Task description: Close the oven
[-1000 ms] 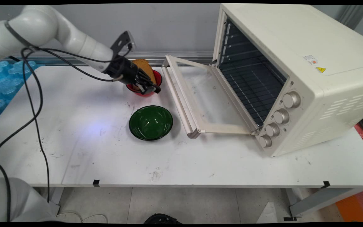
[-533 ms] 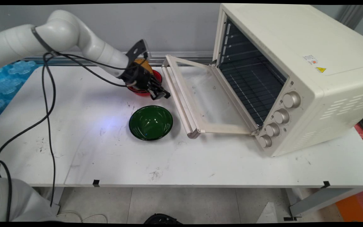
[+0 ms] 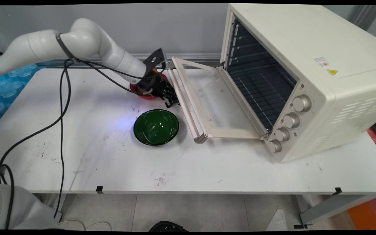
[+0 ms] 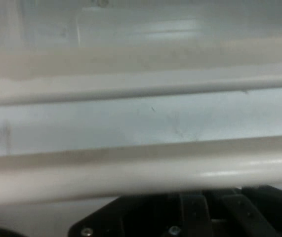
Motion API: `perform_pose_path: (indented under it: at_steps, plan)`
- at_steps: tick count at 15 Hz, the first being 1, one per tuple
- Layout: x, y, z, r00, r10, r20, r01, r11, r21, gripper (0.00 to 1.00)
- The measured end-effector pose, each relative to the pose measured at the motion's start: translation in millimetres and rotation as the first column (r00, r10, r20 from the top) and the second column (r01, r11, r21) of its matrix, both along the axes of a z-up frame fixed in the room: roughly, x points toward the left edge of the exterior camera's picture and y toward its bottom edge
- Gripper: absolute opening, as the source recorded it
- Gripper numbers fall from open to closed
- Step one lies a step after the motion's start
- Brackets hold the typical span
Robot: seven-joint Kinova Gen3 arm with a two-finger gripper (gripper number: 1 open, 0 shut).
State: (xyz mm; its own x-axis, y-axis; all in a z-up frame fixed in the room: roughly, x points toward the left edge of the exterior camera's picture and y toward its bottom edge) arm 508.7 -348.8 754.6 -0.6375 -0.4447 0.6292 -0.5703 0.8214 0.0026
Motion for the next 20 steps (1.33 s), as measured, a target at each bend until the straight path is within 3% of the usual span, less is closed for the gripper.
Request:
perform_pose_path:
  at_steps: [9,13,20]
  plan:
    - [-19,-10,5,1.000,-0.013,-0.008,0.012,0.999,-0.034,0.00]
    - [-28,-13,25,1.000,-0.005,-0.026,0.004,0.998,-0.063,0.00]
    - [-48,-32,81,0.996,0.015,-0.084,-0.026,0.992,-0.126,0.00]
